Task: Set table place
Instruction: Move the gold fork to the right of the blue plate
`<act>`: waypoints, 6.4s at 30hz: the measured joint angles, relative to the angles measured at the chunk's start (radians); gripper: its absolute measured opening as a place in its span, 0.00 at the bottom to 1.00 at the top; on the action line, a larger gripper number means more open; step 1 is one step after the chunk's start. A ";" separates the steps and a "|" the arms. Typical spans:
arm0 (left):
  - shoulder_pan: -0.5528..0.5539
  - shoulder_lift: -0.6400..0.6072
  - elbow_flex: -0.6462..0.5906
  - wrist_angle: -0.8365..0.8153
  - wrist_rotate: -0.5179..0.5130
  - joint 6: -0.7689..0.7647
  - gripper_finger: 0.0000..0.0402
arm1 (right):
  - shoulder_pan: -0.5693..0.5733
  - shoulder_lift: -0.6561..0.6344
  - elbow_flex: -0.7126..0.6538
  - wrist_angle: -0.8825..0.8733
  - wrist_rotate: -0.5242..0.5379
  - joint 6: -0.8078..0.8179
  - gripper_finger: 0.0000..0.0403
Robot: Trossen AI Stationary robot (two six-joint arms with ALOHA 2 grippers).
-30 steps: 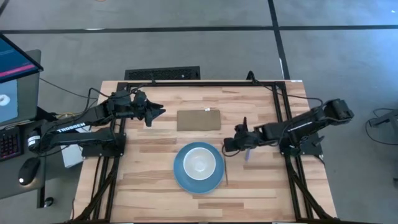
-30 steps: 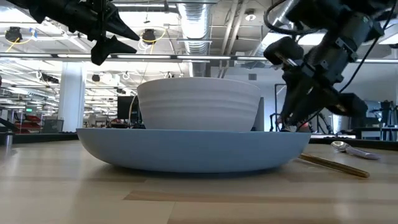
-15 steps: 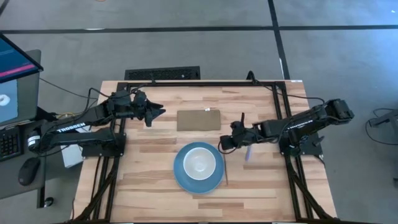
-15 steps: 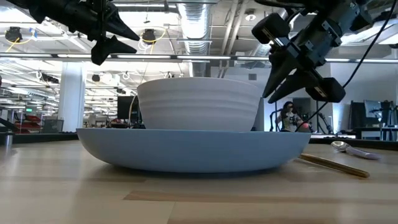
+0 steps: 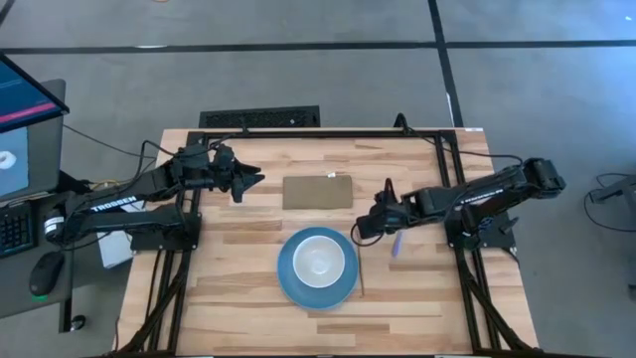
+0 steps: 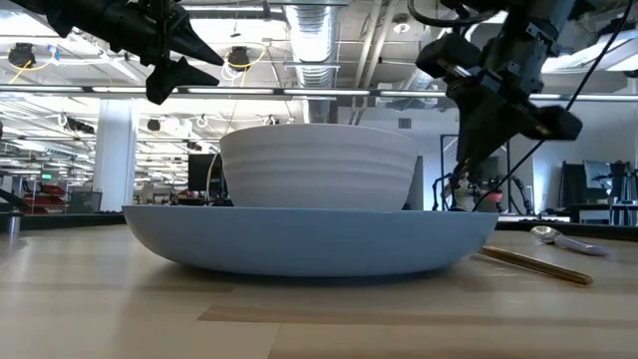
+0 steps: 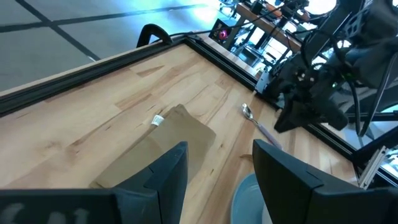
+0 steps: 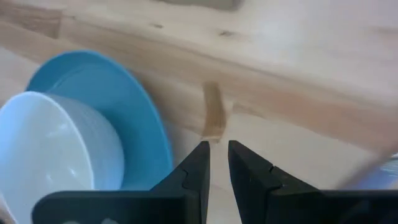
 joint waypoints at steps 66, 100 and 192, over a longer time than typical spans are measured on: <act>-0.004 0.045 0.000 -0.053 0.002 0.020 0.42 | 0.006 0.545 0.453 -0.351 0.005 -0.166 0.39; -0.005 0.045 0.000 -0.059 0.000 0.020 0.42 | 0.005 0.548 0.425 -0.307 0.002 -0.134 0.34; -0.005 0.046 0.001 -0.105 -0.015 0.017 0.42 | 0.068 0.177 -0.203 0.400 -0.045 0.251 0.05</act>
